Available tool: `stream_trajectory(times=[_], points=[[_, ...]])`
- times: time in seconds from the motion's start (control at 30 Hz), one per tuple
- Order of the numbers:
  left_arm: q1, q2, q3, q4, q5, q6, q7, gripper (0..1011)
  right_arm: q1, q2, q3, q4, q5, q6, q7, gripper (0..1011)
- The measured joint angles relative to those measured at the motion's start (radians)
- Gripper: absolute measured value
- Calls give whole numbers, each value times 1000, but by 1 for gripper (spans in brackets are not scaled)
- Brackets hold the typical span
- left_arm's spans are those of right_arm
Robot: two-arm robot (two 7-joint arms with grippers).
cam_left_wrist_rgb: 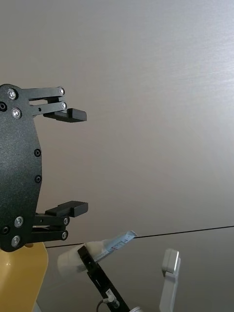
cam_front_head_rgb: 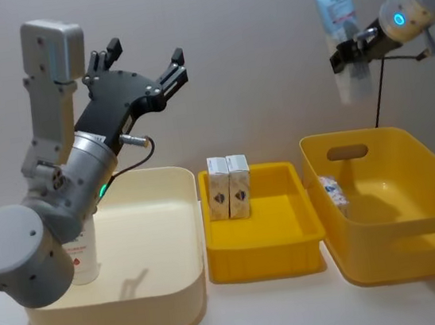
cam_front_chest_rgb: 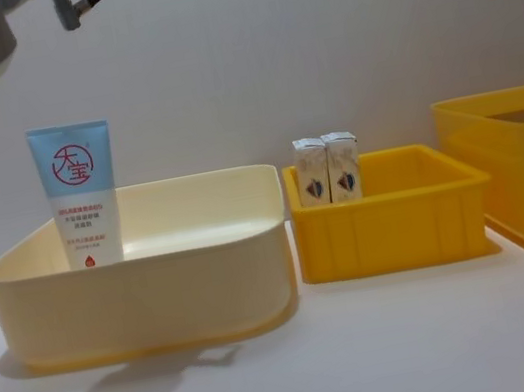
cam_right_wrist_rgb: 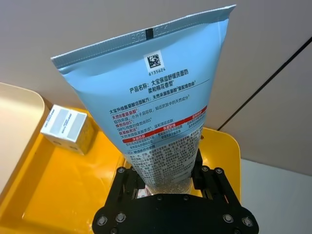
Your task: Bimanual collaborative sorting of washing and personal care products
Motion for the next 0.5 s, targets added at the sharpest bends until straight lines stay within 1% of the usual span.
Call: stream_trajectory(times=[0.1,0.2,0.23,0.5], points=[[0,0,0,0,0,0,0,1003,58,-10,-25,105,-16,-9,37,506],[0,0,0,0,0,0,0,1003,83,-14,-36,151,-22,-13,52,506],[0,0,0,0,0,0,0,1003,100,-17,-43,182,-26,-15,62,506],[0,0,0,0,0,0,0,1003,159,-27,-68,287,-40,-24,96,506]])
